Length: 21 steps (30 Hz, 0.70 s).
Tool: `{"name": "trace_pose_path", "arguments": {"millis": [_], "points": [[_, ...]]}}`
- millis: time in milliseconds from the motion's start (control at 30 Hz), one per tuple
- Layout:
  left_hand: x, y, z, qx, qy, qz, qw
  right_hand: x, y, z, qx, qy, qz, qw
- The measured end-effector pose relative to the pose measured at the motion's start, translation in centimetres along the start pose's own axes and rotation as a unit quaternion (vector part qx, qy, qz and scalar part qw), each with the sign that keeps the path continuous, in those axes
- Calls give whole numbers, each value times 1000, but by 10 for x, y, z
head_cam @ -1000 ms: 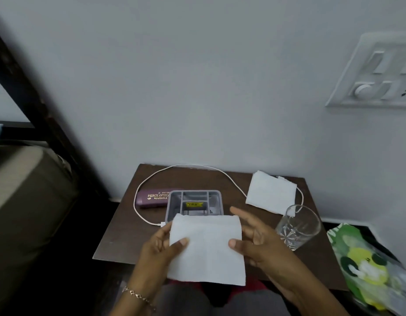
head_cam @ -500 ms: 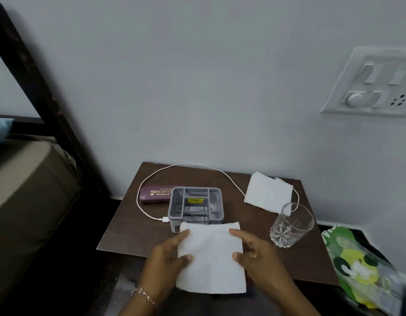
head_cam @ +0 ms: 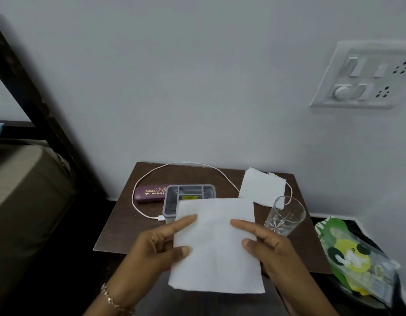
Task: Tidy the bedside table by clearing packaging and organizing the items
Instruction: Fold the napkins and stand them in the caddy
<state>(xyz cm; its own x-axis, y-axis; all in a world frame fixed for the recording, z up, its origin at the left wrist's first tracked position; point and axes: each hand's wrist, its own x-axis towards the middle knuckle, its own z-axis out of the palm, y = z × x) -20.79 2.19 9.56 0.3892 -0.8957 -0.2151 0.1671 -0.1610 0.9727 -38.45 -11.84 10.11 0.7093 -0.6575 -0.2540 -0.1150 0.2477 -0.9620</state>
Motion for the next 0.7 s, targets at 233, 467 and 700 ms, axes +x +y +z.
{"name": "trace_pose_path", "arguments": {"millis": [233,467,700], "points": [[8,-9,-2,179,36,13,983,13,20,9,-188,30,-46,981],[6,-2,46,301,123,116,939,-2,18,43,-207,72,-81,972],[7,-18,81,202,161,127,958,3,22,54,37,134,-7,990]]}}
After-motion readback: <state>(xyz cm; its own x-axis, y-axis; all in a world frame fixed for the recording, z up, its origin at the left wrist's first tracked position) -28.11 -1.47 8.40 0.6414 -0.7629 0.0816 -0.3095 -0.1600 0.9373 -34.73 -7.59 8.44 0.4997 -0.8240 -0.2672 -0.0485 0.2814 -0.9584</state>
